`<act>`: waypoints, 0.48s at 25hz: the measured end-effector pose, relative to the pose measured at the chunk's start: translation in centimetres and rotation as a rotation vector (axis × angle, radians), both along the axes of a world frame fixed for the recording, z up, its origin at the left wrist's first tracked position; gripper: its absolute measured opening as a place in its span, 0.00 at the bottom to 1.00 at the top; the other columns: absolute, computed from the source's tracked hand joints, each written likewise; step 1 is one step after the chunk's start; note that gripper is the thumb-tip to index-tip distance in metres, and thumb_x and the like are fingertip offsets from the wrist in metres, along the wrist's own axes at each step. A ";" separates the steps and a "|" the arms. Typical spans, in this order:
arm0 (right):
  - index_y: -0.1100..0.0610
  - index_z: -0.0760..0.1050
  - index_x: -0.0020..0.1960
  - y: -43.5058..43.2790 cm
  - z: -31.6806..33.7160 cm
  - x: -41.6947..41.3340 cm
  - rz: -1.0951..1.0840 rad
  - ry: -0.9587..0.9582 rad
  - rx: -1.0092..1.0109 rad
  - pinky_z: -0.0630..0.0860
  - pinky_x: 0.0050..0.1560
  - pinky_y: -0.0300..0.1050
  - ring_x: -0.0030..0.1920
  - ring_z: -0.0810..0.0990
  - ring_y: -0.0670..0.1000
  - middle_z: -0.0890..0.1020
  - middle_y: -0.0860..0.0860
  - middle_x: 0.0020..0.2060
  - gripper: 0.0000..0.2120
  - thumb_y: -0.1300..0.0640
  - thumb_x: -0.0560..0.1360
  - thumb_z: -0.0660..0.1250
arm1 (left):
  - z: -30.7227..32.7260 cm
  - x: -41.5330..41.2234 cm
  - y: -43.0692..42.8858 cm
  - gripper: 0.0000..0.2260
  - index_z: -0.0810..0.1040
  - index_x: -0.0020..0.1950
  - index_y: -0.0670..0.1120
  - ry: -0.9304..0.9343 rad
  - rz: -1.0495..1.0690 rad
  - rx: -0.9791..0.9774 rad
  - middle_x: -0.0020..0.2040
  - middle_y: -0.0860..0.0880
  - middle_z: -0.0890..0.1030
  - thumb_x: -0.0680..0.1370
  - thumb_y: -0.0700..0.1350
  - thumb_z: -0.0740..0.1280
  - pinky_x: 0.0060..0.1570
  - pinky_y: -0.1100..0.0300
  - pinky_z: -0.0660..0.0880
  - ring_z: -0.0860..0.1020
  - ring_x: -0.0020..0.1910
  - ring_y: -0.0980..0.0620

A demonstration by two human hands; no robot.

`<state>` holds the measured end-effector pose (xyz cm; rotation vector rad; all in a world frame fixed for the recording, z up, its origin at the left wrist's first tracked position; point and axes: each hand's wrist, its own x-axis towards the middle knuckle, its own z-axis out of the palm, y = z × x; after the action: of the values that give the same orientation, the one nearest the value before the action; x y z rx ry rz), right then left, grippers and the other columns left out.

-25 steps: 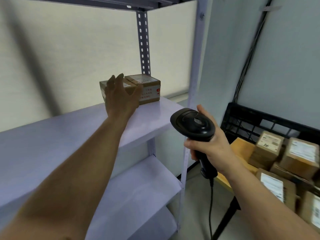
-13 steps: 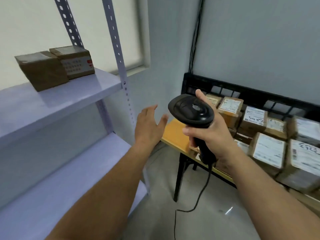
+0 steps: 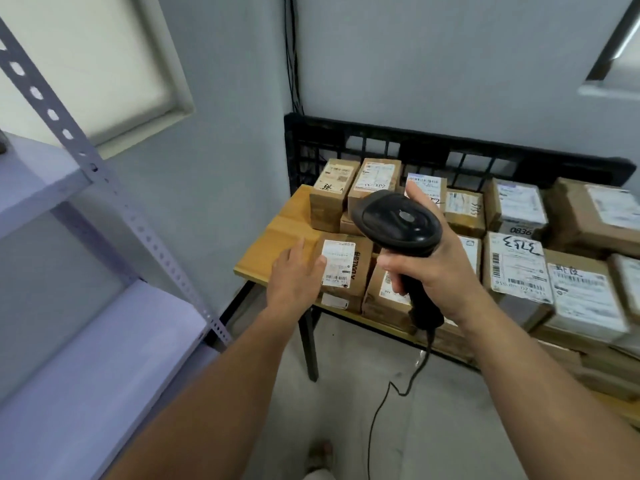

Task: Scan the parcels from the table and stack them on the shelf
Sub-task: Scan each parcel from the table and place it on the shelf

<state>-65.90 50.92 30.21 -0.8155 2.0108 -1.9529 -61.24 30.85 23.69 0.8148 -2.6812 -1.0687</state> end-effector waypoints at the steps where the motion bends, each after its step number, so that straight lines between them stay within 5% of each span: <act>1: 0.31 0.59 0.72 -0.2 -0.3 -0.5 -0.021 0.002 0.022 0.78 0.41 0.43 0.43 0.78 0.47 0.75 0.60 0.64 0.48 0.58 0.62 0.79 | -0.6 -0.9 -0.5 0.27 0.56 0.78 0.48 -0.026 -0.019 0.007 0.73 0.44 0.65 0.81 0.55 0.58 0.69 0.47 0.64 0.63 0.72 0.44; 7: 0.34 0.60 0.70 -1.8 -2.0 -3.6 -0.107 -0.135 0.050 0.78 0.28 0.47 0.27 0.77 0.54 0.77 0.60 0.59 0.46 0.73 0.68 0.72 | -4.1 -6.3 -3.4 0.25 0.58 0.77 0.43 -0.238 -0.077 0.081 0.70 0.41 0.68 0.83 0.53 0.56 0.64 0.49 0.66 0.68 0.68 0.43; 12: 0.35 0.59 0.74 -2.8 -4.6 -5.9 -0.170 -0.215 0.092 0.78 0.30 0.46 0.28 0.78 0.55 0.77 0.61 0.59 0.48 0.72 0.68 0.74 | -5.6 -8.7 -3.7 0.18 0.71 0.67 0.40 -0.412 -0.116 0.207 0.61 0.43 0.78 0.84 0.49 0.54 0.39 0.62 0.67 0.71 0.47 0.52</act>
<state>-71.76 48.07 25.66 -0.4066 2.0795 -1.9234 -69.94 27.17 18.09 1.0246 -3.0211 -1.3533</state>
